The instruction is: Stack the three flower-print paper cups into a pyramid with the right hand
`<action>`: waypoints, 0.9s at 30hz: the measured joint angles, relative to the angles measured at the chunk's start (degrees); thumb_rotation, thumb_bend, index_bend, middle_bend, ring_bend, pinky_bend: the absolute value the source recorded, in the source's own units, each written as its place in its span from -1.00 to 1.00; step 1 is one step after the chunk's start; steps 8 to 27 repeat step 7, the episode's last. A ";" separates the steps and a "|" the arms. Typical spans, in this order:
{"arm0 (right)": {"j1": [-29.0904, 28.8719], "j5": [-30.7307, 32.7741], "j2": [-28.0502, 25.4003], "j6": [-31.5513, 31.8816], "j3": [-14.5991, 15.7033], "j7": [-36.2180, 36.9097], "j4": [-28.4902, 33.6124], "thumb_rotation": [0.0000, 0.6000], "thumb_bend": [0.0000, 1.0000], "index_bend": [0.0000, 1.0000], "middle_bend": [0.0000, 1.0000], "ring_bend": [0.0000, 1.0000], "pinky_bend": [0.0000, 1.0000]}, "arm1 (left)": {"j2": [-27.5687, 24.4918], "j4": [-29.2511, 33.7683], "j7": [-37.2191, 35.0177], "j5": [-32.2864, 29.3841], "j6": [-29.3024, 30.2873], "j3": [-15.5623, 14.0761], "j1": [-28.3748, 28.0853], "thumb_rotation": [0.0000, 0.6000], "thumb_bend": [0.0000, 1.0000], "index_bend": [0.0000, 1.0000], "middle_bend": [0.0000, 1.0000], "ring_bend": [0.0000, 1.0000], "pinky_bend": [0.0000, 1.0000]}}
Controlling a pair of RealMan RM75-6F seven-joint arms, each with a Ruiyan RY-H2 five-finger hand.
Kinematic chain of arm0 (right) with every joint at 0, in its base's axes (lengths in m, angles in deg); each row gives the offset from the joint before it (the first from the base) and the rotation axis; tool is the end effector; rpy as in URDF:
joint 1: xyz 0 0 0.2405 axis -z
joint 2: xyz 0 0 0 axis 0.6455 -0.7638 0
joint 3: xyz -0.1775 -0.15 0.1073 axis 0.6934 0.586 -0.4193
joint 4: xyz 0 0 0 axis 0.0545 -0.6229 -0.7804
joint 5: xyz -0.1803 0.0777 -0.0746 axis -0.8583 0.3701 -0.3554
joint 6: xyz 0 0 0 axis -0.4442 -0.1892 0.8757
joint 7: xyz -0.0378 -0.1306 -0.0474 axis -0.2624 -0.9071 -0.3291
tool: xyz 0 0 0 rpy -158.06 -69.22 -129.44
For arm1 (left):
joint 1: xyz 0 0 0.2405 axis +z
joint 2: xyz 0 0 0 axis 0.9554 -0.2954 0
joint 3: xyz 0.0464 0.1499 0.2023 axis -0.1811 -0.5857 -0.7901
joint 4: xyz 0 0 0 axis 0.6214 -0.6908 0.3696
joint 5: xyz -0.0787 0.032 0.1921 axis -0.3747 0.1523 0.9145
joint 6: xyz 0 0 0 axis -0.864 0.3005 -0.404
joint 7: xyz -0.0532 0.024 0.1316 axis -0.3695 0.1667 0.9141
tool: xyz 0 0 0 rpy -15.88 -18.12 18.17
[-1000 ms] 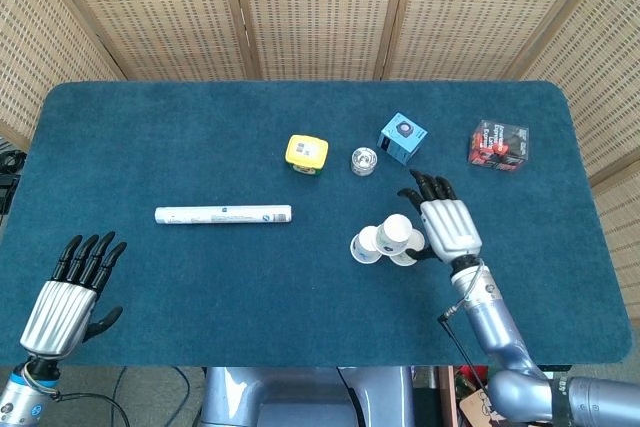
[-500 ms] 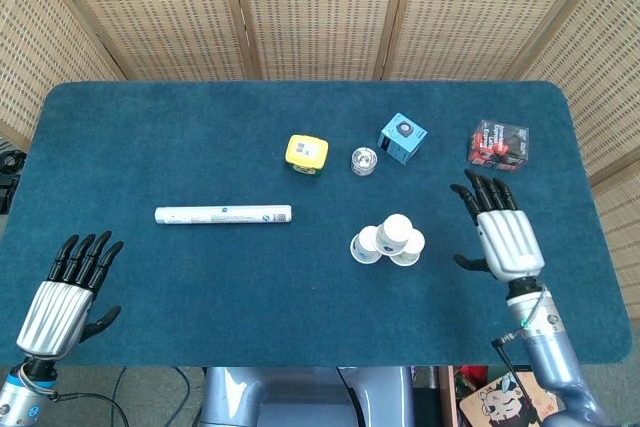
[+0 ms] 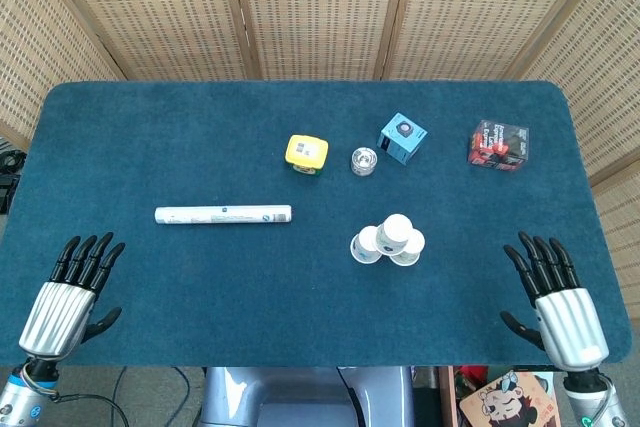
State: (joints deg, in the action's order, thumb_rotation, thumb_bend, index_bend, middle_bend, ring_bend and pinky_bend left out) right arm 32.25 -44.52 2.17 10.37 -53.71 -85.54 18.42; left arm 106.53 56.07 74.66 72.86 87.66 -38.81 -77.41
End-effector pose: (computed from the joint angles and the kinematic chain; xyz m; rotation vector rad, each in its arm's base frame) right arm -0.2575 -0.1591 0.1445 1.5076 -0.6606 1.1040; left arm -0.2543 0.1564 0.1160 -1.6173 -0.6588 -0.9164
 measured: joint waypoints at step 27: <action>0.95 0.33 0.25 -2.22 -0.09 -0.97 -0.06 1.00 -0.76 -0.78 -1.00 -1.00 -1.00 | 0.04 -0.12 0.11 0.14 0.08 -0.02 0.05 1.00 -0.59 -1.00 -1.00 -1.00 -1.00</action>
